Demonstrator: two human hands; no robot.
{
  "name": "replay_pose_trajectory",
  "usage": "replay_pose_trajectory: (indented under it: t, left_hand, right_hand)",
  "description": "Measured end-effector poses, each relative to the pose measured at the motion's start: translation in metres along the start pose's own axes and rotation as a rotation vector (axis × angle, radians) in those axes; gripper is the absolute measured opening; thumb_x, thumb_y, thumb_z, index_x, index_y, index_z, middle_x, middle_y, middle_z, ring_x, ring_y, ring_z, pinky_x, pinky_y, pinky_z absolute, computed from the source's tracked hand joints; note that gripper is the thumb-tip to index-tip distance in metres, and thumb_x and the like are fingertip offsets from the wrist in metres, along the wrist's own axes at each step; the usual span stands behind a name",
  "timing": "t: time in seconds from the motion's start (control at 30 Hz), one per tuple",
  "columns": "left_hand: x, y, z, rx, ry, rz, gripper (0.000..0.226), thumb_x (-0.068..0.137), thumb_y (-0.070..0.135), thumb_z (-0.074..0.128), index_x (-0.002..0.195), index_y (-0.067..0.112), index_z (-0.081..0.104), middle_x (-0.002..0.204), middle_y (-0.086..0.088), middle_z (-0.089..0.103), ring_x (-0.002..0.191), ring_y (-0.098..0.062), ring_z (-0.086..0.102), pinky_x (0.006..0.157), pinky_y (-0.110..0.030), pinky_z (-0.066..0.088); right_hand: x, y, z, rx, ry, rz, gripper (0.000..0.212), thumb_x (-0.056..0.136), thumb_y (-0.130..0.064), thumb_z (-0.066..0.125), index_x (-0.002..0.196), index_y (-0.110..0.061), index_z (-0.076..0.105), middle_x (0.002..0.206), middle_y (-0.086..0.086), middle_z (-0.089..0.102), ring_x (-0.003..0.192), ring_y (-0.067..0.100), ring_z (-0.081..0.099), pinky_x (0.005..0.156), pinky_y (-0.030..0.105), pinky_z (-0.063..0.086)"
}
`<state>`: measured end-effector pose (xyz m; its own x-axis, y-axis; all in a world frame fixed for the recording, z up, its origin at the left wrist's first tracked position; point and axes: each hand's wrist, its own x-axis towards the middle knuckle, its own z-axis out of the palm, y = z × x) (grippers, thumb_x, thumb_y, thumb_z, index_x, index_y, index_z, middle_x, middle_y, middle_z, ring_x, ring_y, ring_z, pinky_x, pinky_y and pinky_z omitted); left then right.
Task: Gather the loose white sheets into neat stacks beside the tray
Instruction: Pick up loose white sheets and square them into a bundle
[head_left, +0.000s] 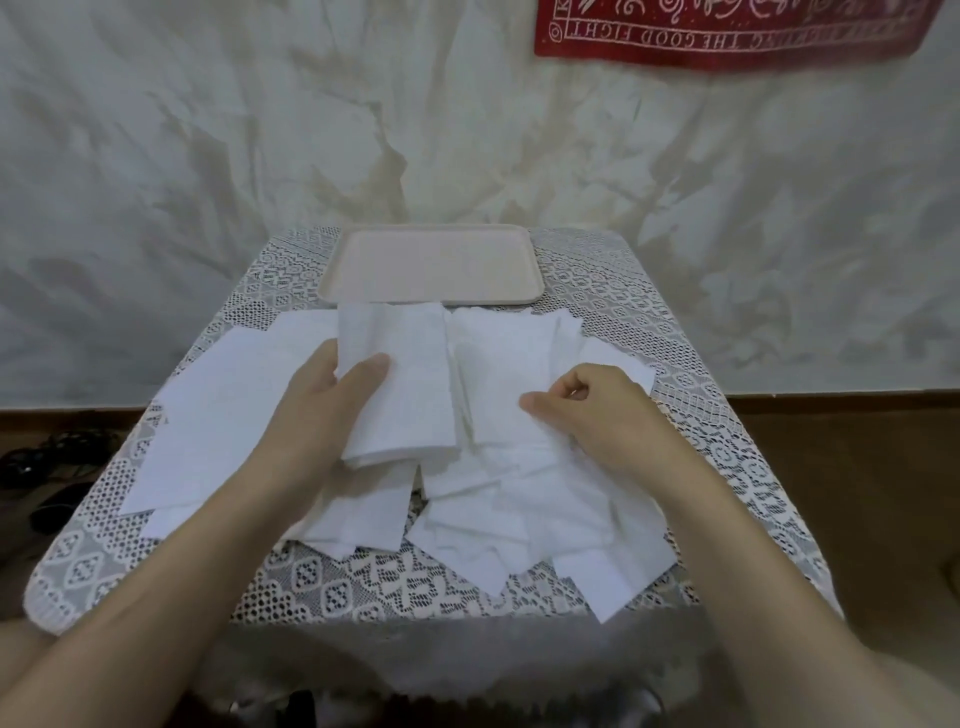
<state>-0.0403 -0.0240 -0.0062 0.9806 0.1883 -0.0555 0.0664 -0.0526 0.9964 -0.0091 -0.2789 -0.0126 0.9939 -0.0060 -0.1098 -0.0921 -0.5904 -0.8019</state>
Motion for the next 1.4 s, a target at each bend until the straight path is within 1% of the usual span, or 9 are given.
replay_pose_trajectory:
  t: [0.17, 0.37, 0.47, 0.63, 0.83, 0.93, 1.03, 1.23, 1.4]
  left_hand:
    - [-0.002, 0.001, 0.002, 0.008, -0.042, -0.015, 0.024, 0.107, 0.032, 0.056, 0.129, 0.027, 0.066, 0.116, 0.001, 0.079, 0.107, -0.024, 0.075, 0.096, -0.053, 0.059]
    - [0.000, -0.002, 0.001, -0.003, -0.036, -0.012, 0.022, 0.107, 0.028, 0.057, 0.126, 0.025, 0.067, 0.109, 0.002, 0.080, 0.098, -0.019, 0.077, 0.078, -0.037, 0.058]
    - [-0.003, -0.005, -0.001, -0.014, -0.057, -0.006, 0.023, 0.106, 0.029, 0.057, 0.128, 0.028, 0.066, 0.111, 0.002, 0.080, 0.099, -0.020, 0.077, 0.082, -0.041, 0.058]
    - [-0.009, -0.006, -0.002, 0.004, -0.087, 0.003, 0.022, 0.107, 0.030, 0.056, 0.128, 0.029, 0.064, 0.111, 0.002, 0.080, 0.100, -0.021, 0.077, 0.087, -0.046, 0.060]
    - [-0.011, -0.009, -0.007, -0.005, -0.099, -0.030, 0.022, 0.107, 0.028, 0.056, 0.127, 0.027, 0.065, 0.113, 0.000, 0.080, 0.103, -0.024, 0.077, 0.091, -0.050, 0.058]
    - [-0.011, -0.009, -0.008, -0.008, -0.114, -0.029, 0.022, 0.107, 0.026, 0.056, 0.127, 0.025, 0.065, 0.113, -0.001, 0.080, 0.103, -0.023, 0.077, 0.093, -0.050, 0.058]
    - [-0.011, -0.010, -0.007, -0.022, -0.120, -0.034, 0.023, 0.107, 0.026, 0.056, 0.128, 0.025, 0.065, 0.114, -0.001, 0.080, 0.103, -0.023, 0.077, 0.094, -0.050, 0.058]
    - [-0.012, -0.010, -0.007, -0.039, -0.112, -0.032, 0.021, 0.107, 0.025, 0.056, 0.127, 0.025, 0.065, 0.111, 0.000, 0.080, 0.101, -0.022, 0.077, 0.089, -0.046, 0.059]
    - [-0.013, -0.010, -0.004, -0.086, -0.121, -0.048, 0.024, 0.105, 0.020, 0.060, 0.129, 0.023, 0.063, 0.108, -0.003, 0.081, 0.097, -0.023, 0.078, 0.080, -0.041, 0.063]
  right_hand:
    - [0.001, 0.000, 0.000, 0.061, -0.036, -0.048, 0.027, 0.087, -0.033, 0.077, 0.072, -0.018, 0.059, 0.050, -0.009, 0.056, 0.045, 0.007, 0.051, 0.057, 0.027, 0.042]
    - [0.008, -0.002, -0.012, 0.300, -0.023, -0.035, 0.023, 0.092, -0.014, 0.072, 0.078, -0.021, 0.055, 0.064, -0.005, 0.055, 0.051, 0.013, 0.046, 0.043, 0.020, 0.037]
    - [0.004, 0.000, -0.028, 0.352, -0.066, 0.004, 0.010, 0.095, -0.010, 0.067, 0.088, -0.016, 0.066, 0.069, -0.002, 0.063, 0.054, 0.013, 0.051, 0.047, 0.023, 0.039]
    - [-0.006, 0.007, -0.026, 0.264, -0.093, 0.011, 0.013, 0.097, -0.008, 0.062, 0.085, -0.010, 0.068, 0.057, -0.006, 0.059, 0.040, 0.005, 0.046, 0.039, 0.017, 0.037]
    - [-0.002, 0.005, -0.009, 0.127, 0.042, -0.005, 0.010, 0.096, -0.020, 0.062, 0.087, -0.015, 0.063, 0.082, 0.001, 0.072, 0.054, 0.024, 0.070, 0.052, 0.027, 0.047]
    - [-0.004, 0.001, -0.001, 0.081, 0.006, 0.011, 0.029, 0.091, -0.034, 0.067, 0.078, -0.012, 0.052, 0.073, 0.002, 0.062, 0.046, 0.020, 0.060, 0.057, 0.031, 0.045]
    - [-0.004, -0.001, 0.002, 0.166, -0.017, 0.020, 0.035, 0.088, -0.034, 0.071, 0.084, -0.003, 0.056, 0.069, 0.004, 0.057, 0.054, 0.021, 0.055, 0.053, 0.031, 0.042]
    - [-0.002, -0.008, -0.009, 0.273, 0.036, -0.046, 0.009, 0.089, -0.022, 0.066, 0.095, -0.015, 0.066, 0.088, 0.006, 0.074, 0.079, 0.028, 0.071, 0.068, 0.051, 0.062]
    - [-0.003, 0.005, -0.034, 0.274, 0.057, -0.020, 0.012, 0.099, -0.008, 0.060, 0.093, -0.007, 0.070, 0.079, 0.003, 0.068, 0.059, 0.009, 0.064, 0.043, 0.018, 0.047]
